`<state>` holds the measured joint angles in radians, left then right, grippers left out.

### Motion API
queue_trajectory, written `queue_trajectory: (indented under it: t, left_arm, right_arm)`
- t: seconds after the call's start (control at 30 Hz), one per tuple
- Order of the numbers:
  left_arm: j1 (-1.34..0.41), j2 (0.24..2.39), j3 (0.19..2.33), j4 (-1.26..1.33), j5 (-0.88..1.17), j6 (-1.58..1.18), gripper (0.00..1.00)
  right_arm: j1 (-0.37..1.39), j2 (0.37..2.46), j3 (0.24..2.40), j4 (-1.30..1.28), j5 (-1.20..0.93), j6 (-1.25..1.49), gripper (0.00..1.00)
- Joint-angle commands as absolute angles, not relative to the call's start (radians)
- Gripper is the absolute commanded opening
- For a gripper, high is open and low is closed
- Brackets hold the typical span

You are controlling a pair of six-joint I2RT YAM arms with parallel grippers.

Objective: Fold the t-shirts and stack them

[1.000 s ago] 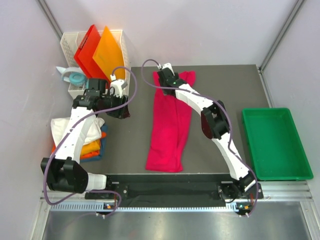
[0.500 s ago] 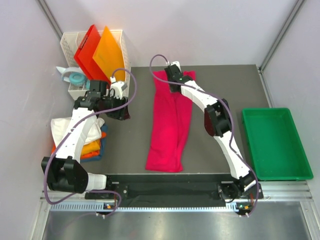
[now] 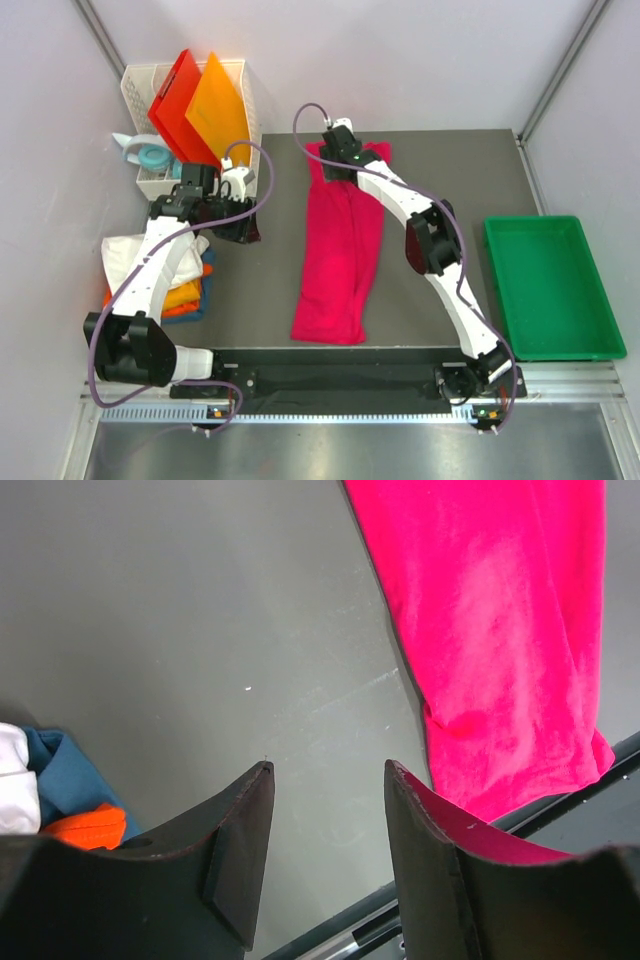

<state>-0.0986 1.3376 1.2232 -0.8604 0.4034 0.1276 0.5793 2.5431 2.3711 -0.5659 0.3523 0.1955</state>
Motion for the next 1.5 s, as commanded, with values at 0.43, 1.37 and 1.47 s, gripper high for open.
queue_trajectory:
  t: [0.43,1.37,1.47]
  left_arm:
    - [-0.094,1.321,1.197,-0.83,0.41,0.106,0.52]
    - [-0.094,1.307,1.186,-0.81,0.445,0.095,0.51]
    - [-0.094,1.316,1.195,-0.778,0.457,0.087,0.51]
  right_arm:
    - [0.549,2.597,2.41,-0.604,0.282,0.285,0.51]
    - [0.537,2.387,2.21,-0.489,0.327,0.307,0.62]
    - [0.532,2.384,2.247,-0.538,0.363,0.269,0.58]
